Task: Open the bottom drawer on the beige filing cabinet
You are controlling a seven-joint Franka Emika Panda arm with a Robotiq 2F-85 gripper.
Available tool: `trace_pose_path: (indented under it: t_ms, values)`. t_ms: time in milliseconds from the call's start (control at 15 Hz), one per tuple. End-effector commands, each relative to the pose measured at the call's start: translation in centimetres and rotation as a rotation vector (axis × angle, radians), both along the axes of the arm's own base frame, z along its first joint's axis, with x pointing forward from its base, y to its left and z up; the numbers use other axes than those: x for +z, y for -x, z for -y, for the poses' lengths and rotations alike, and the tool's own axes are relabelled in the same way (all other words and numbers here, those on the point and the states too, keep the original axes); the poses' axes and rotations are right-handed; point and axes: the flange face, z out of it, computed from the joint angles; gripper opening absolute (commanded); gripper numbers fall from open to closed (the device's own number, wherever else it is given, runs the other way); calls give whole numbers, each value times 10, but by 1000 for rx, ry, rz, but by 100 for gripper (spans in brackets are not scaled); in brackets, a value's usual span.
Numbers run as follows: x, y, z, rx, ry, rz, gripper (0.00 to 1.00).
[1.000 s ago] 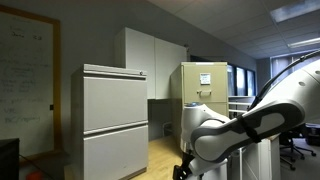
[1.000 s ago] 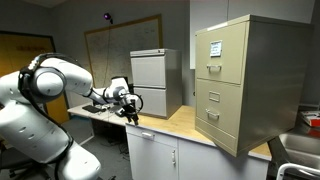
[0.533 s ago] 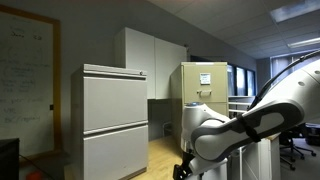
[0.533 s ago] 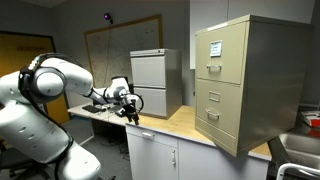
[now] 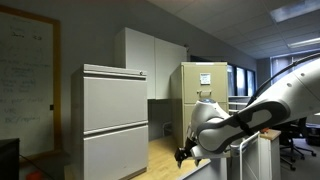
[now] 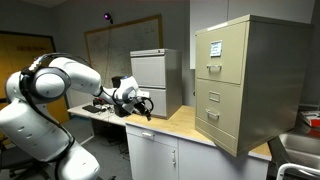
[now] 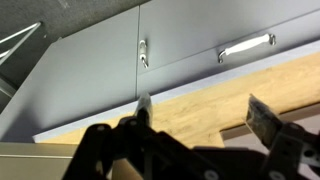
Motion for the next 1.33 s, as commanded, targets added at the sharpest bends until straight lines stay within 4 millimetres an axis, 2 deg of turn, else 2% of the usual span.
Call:
trace_pose_path:
  t_ms: [0,333,533,733,867,933,1267]
  values:
    - [5,-15,60,-73,-36,108,100]
    - [2,-22,152,-215,-113,278,100]
    - [-1,-21,192,-283,-160,354,100]
    - [-1,-19,221,-338,-200,396,100]
    - [1,-17,232,-361,-235,400,100]
    - [-7,-12,226,-357,-208,384,100]
    - [-10,-11,227,-357,-209,379,100]
